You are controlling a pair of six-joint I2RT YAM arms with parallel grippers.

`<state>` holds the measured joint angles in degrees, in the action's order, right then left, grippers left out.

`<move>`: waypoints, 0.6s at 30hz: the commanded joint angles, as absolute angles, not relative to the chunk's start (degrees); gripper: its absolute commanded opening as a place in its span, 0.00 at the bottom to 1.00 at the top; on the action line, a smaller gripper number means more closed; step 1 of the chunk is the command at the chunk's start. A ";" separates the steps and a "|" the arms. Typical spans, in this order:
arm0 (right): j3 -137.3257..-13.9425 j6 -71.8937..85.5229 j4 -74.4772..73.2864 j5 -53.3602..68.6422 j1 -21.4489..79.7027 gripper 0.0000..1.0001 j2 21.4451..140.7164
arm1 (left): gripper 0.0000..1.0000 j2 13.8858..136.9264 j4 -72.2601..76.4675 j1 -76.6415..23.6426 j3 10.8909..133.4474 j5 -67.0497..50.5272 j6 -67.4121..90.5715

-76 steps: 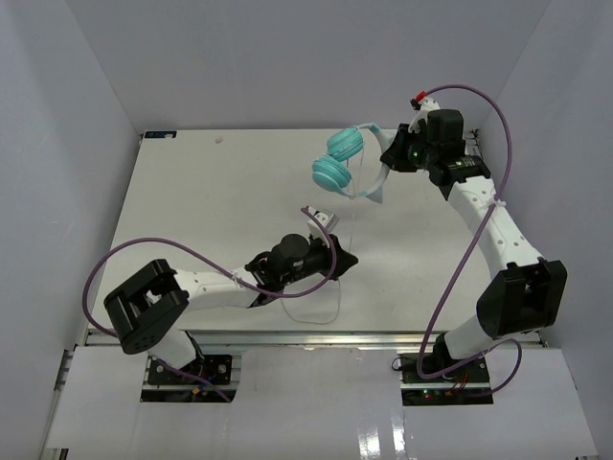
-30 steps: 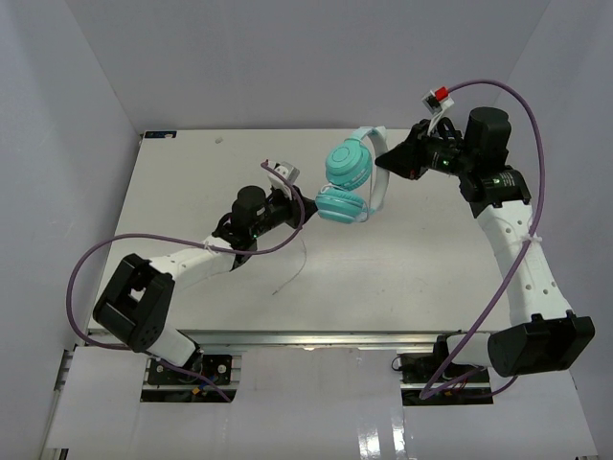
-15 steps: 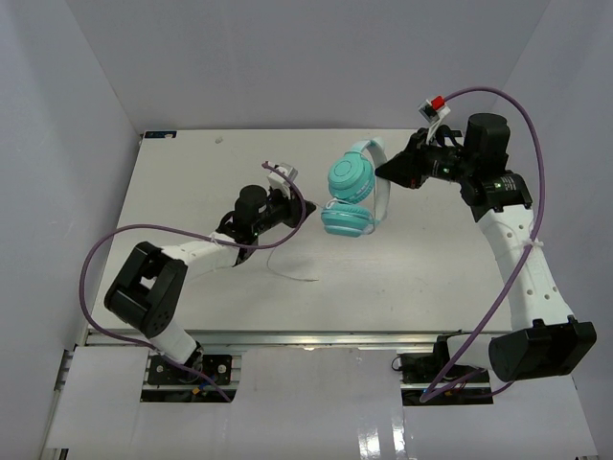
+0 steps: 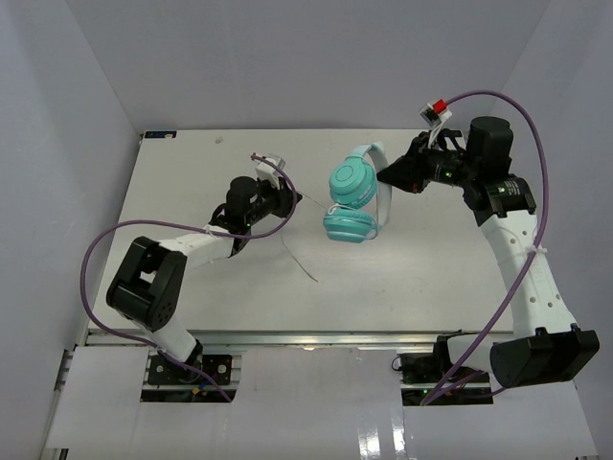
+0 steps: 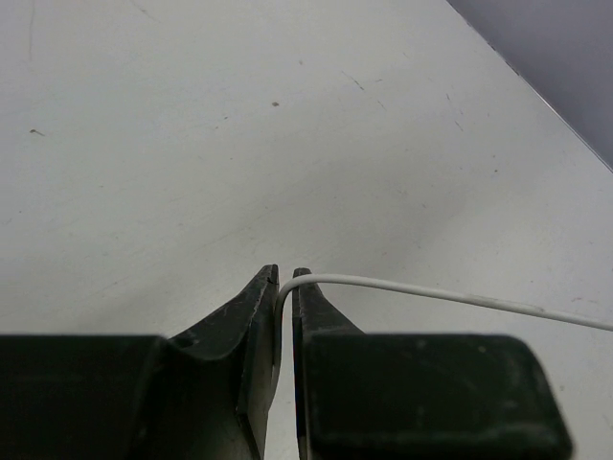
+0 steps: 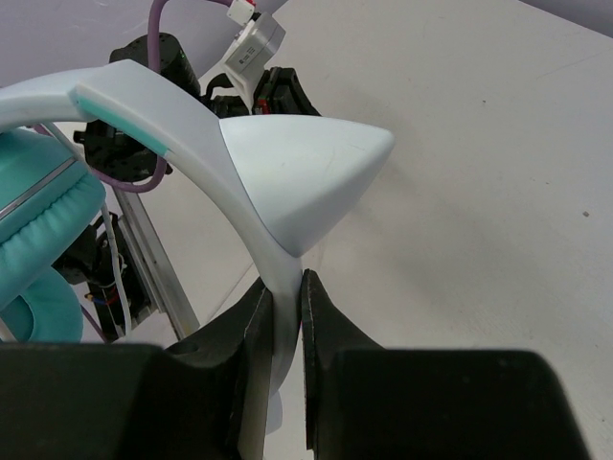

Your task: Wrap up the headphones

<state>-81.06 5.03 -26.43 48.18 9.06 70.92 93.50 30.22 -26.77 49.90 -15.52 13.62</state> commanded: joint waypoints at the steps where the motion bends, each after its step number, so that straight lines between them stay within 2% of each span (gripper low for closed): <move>1: -81.74 6.86 -25.93 52.29 8.88 0.08 68.38 | 0.22 94.13 29.00 -24.53 51.85 -14.15 12.48; 15: -81.57 6.94 -26.10 52.47 8.88 0.08 68.20 | 0.21 97.20 28.48 -21.10 53.34 -15.11 12.82; 18: -81.47 6.92 -26.12 52.37 8.88 0.08 68.19 | 0.18 97.76 28.53 -20.73 54.65 -15.94 13.21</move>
<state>-80.77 5.01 -26.98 48.24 9.06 70.52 97.20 28.89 -21.83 51.65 -15.75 13.19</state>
